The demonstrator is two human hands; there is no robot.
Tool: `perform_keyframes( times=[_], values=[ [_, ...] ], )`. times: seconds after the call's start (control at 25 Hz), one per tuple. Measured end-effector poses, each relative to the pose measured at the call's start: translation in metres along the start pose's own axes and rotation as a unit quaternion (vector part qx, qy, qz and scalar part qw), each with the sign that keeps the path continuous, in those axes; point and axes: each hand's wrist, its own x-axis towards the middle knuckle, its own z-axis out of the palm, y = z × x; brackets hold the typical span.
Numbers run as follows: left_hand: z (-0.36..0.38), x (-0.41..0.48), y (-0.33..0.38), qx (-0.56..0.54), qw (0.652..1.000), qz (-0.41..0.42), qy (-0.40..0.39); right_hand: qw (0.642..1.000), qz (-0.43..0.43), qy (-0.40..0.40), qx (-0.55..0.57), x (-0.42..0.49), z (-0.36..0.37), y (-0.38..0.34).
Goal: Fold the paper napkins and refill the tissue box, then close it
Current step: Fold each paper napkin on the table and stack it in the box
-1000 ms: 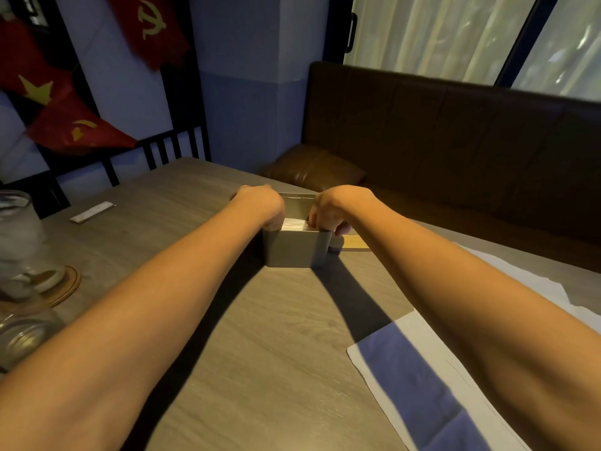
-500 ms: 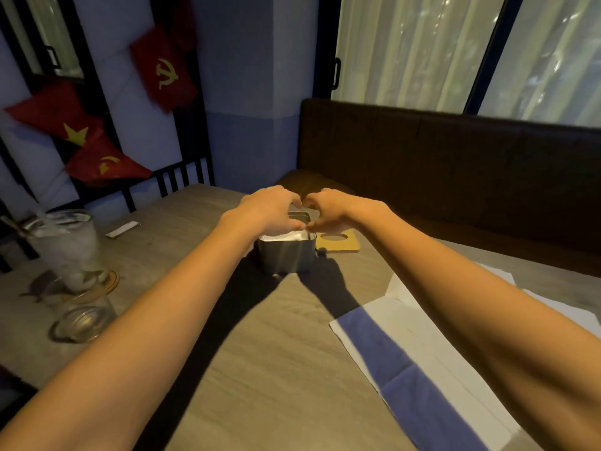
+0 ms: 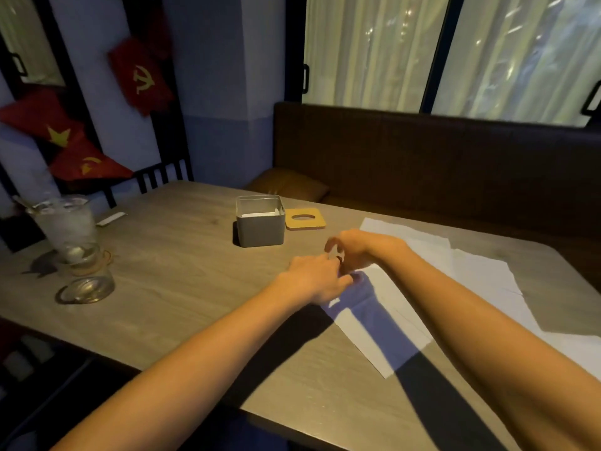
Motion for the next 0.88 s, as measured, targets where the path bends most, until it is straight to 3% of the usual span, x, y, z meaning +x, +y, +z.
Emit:
perform_keyframes(
  times=[0.28, 0.52, 0.68, 0.88],
  values=[
    [0.053, -0.006, -0.007, 0.047, 0.998, 0.036, 0.018, 0.995, 0.019, 0.056, 0.082, -0.014, 0.042, 0.030],
    [0.043, -0.022, -0.056, 0.043, 0.998, 0.037, -0.039, 0.994, -0.028, 0.034, 0.100, -0.016, 0.039, 0.014],
    [0.039, -0.042, -0.109, 0.054, 0.998, 0.018, -0.039, 0.989, -0.074, 0.058, 0.111, -0.021, 0.051, -0.011],
    [0.019, -0.062, -0.164, 0.054, 0.997, -0.011, -0.062, 0.986, -0.142, 0.035, 0.081, -0.021, 0.061, -0.046]
  ],
)
